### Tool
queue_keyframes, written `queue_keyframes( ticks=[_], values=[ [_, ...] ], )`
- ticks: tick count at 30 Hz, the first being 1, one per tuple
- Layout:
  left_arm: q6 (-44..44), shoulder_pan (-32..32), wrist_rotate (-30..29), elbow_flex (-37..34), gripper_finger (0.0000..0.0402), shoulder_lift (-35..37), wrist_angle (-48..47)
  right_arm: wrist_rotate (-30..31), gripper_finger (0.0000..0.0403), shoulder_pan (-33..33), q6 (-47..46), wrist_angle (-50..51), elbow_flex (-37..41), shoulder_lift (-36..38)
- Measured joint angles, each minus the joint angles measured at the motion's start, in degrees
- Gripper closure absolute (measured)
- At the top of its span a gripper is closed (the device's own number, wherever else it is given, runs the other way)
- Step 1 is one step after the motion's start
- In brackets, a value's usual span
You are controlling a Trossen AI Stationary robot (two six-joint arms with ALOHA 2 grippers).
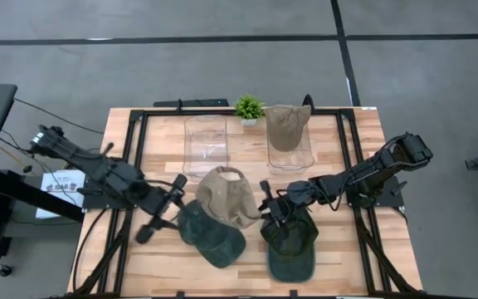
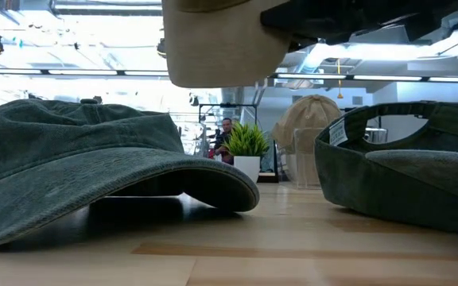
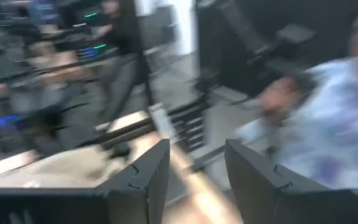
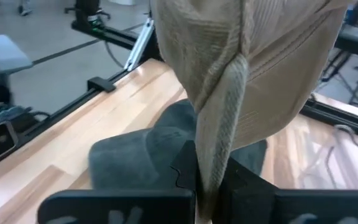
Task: Pick & Place hat
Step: Put the brown cap into the right transparent bin
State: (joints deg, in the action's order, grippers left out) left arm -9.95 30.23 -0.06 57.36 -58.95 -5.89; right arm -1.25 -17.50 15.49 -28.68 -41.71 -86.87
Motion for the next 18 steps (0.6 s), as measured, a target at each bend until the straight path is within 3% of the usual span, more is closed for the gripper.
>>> queue_keyframes(
  ticks=[4,12,18],
  values=[
    [-4.06,0.45,-8.54,-0.04,0.0254,-5.11,0.07,3.04,0.0401,0.0,-0.33,-0.31,-0.02,0.0],
    [-14.58,0.58,-13.47,-0.04,0.0255,-12.6,2.73,4.45,0.0401,1.1,-1.55,-0.77,-0.02,0.0],
    [-23.52,1.05,-22.94,-0.04,0.0254,-14.82,2.94,4.42,0.0401,1.2,-1.56,-0.76,-0.02,0.0]
  ],
)
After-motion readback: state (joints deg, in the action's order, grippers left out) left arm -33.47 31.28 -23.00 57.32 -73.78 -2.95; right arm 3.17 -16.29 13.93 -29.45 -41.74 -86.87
